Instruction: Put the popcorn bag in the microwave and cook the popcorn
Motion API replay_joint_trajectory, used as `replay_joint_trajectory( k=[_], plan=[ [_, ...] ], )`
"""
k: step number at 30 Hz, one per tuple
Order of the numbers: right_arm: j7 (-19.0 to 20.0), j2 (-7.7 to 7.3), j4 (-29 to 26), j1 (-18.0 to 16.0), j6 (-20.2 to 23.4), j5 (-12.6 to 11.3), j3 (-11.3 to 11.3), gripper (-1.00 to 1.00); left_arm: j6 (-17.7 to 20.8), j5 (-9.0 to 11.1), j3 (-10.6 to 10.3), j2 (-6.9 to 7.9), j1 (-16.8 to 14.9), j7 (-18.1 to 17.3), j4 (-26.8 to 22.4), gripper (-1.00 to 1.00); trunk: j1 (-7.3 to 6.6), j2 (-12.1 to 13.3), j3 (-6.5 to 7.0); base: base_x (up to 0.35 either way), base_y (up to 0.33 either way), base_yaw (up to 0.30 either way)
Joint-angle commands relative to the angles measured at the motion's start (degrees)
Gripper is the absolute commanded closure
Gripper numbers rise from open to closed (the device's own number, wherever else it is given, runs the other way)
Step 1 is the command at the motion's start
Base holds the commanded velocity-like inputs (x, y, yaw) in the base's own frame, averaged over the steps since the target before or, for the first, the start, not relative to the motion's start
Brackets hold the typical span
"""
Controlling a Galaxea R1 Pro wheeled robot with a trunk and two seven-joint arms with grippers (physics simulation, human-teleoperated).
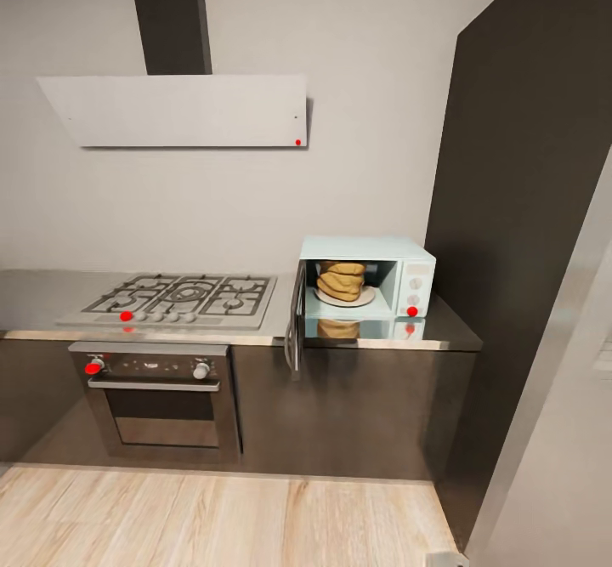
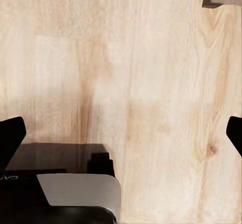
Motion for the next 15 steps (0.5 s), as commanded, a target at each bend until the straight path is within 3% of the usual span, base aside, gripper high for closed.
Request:
replay_joint_trajectory(
  k=[1,6,8,9,15],
  plan=[
    [-0.11,-0.12,0.11,2.23,-1.0,0.51,-0.27,-1.0,-0.11,0.28,0.03,0.02,0.01,0.0,-0.9,-1.0,0.01,-0.03,-0.05,0.0,0.0,0.0],
    [0.2,-0.58,0.16,12.95,-10.31,-0.11,-0.52,-1.0,-0.11,0.4,0.22,0.06,0.01,0.0,-2.81,-1.0,0.01,-0.03,-0.05,0.0,0.0,0.0],
    [1.05,-0.59,0.16,15.2,-11.85,-1.76,-0.74,-1.0,-0.11,0.4,0.19,0.11,0.01,0.0,-2.79,-1.0,0.01,-0.03,-0.05,0.0,0.0,0.0],
    [1.58,-0.6,0.16,16.76,-13.1,-3.89,-0.82,-1.0,-0.11,0.37,0.16,0.16,0.01,0.0,-2.81,-1.0,0.01,-0.03,-0.05,0.0,0.0,0.0],
    [2.01,-0.6,0.16,18.94,-14.25,-5.73,-0.9,-1.0,-0.11,0.24,0.07,0.19,0.03,0.0,-3.04,-1.0,0.01,-0.03,-0.05,0.0,0.0,0.0]
  ],
)
